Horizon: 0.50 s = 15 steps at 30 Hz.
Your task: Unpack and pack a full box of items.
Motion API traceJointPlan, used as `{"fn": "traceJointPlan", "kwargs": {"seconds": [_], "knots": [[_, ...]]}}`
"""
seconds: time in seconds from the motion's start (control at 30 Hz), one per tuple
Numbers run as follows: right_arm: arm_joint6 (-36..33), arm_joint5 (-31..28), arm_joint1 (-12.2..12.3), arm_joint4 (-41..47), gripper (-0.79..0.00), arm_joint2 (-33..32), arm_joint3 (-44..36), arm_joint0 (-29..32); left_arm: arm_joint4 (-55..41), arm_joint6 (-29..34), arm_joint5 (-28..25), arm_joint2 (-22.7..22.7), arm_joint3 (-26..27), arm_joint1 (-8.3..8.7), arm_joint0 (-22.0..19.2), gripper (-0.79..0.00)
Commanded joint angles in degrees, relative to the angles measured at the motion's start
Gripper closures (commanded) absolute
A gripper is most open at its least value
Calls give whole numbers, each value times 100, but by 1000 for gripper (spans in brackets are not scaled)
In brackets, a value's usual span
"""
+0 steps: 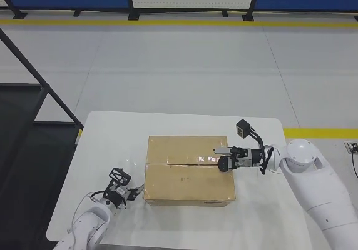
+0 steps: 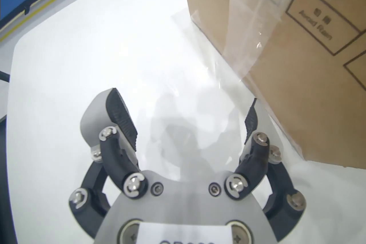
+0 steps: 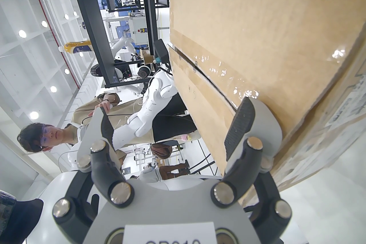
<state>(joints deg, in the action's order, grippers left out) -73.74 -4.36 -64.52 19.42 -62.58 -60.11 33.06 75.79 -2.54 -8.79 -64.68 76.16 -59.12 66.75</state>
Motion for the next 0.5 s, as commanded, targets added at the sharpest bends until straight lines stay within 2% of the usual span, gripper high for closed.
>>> {"fn": "traceJointPlan", "kwargs": {"seconds": [0.0, 0.27, 0.47], "knots": [[0, 0, 0, 0, -785, 0, 0, 0, -42, -114, 35, 58, -153, -40, -86, -785], [0, 0, 0, 0, -785, 0, 0, 0, 20, -358, 67, 417, -733, -227, -503, -785], [0, 0, 0, 0, -785, 0, 0, 0, 295, -470, 625, 687, -1054, -385, -733, -785]]}}
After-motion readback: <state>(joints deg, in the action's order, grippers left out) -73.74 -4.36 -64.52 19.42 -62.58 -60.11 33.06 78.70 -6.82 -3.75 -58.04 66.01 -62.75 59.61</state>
